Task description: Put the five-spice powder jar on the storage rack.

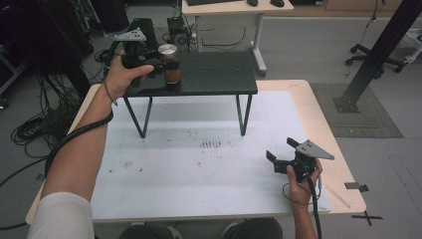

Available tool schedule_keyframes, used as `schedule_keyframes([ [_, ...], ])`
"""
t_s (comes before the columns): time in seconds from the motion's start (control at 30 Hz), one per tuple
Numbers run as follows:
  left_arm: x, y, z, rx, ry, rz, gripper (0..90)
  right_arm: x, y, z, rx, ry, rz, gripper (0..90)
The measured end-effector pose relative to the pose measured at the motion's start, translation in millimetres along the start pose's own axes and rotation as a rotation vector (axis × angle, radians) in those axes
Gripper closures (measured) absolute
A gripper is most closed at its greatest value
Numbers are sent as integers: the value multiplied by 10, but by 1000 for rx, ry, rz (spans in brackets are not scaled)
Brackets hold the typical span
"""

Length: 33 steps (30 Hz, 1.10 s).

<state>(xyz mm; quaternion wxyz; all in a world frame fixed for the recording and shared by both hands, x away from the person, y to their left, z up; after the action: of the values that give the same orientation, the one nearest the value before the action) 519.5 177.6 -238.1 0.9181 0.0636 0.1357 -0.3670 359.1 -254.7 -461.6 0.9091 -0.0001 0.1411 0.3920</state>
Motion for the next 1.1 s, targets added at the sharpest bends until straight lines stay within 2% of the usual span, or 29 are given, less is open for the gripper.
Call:
schedule_keyframes([
  [0.37,-88,7,10,3,-11,30,249,2,3,0,-2,1,3,35],
  [0.5,-141,27,0,-9,-18,41,227,2,3,0,-2,1,3,35],
  [1.1,-447,46,-87,-33,-32,81,194,2,-4,-5,3,6,-3,35],
])
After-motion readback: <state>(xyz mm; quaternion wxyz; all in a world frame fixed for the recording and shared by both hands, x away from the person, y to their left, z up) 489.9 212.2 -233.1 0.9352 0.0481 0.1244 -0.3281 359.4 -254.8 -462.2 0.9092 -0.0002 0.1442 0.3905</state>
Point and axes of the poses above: each handheld gripper's, and its own axes: x roughly forward along the jaws, z roughly out of its top, y roughly to its left, the point moved 4 cm from there along x, roughly forward along the jaws, and after that the axes turned 13 degrees about z, right-handed, at the moved point
